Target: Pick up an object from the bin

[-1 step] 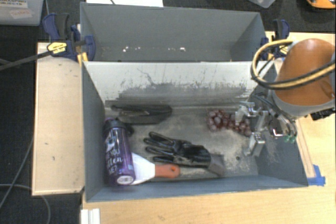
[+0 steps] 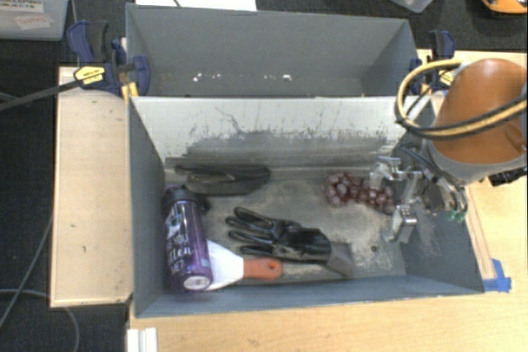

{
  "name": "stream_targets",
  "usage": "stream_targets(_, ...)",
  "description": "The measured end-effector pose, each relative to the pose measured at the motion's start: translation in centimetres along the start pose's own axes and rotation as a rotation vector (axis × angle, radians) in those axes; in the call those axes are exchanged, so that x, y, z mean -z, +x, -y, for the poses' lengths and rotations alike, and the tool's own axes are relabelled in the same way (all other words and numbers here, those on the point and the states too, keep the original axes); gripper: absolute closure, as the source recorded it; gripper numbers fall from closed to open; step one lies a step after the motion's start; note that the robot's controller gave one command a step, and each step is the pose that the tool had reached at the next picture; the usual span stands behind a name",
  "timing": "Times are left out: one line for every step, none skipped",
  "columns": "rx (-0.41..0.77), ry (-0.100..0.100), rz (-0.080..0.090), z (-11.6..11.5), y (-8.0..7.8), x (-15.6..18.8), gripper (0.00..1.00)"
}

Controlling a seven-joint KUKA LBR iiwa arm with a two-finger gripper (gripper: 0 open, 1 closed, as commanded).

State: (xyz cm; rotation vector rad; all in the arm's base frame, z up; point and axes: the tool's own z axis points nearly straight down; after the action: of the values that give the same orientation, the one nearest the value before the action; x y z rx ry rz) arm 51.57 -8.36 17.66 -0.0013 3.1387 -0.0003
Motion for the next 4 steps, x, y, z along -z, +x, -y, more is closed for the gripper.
stream_targets(-0.103,-0.001,-0.002,0.2,-6.7,-10.9,0.0)
stream_targets(-0.117,0.001,0.008,2.1,-7.6,-4.3,0.0)
stream_targets(-0.102,-0.002,-0.003,0.4,-6.8,-10.1,0.0)
stream_targets(-0.169,-0.001,0.009,0.6,-7.0,-10.4,0.0)
